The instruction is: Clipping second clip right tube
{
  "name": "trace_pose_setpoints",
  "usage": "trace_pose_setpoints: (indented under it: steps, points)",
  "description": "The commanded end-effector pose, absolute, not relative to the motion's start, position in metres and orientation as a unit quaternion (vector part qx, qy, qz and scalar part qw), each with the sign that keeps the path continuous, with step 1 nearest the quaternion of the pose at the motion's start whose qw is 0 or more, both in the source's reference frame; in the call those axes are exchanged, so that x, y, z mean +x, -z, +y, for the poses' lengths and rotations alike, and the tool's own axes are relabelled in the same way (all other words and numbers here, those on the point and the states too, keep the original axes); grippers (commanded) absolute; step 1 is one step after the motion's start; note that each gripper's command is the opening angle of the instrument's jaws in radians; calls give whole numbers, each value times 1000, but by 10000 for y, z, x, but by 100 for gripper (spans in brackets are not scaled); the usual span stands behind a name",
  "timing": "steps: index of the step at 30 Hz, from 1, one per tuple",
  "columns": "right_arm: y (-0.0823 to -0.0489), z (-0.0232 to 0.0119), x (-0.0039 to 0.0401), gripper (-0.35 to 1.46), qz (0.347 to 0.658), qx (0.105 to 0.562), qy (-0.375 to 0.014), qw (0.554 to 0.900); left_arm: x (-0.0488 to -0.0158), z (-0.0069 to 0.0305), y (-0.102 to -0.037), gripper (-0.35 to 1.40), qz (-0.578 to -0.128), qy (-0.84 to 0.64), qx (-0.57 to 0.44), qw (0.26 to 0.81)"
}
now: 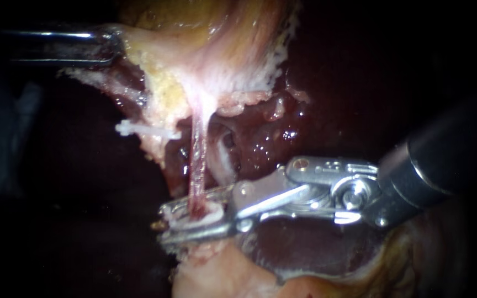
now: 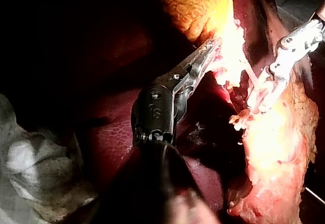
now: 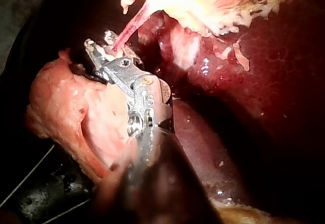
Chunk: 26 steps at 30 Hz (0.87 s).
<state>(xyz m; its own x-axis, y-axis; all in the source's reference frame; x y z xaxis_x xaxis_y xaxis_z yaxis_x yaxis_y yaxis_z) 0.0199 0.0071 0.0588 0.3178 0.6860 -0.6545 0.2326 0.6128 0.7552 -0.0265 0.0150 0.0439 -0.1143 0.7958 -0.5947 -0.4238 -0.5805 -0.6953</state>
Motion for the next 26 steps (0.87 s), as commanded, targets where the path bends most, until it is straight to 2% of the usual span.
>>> trace_pose_setpoints:
  steps: [1,4,5,10,25,26]
  points:
    - [-589,71,199,-7,562,407,-164,702,-265,150,-439,-35,-180,-724,-515,421]
    - [-591,71,198,-32,561,405,-169,702,-265,150,-440,-35,-180,-724,-515,421]
    - [-591,71,197,-35,558,408,-173,701,-265,150,-440,-35,-180,-724,-515,421]
    - [-595,69,197,-35,541,427,-200,696,-265,150,-440,-35,-180,-724,-515,421]
    - [-604,68,193,-35,535,426,-197,702,-266,149,-441,-35,-180,-724,-515,421]
    - [-604,68,193,-30,535,426,-197,702,-266,149,-441,-35,-180,-725,-514,421]
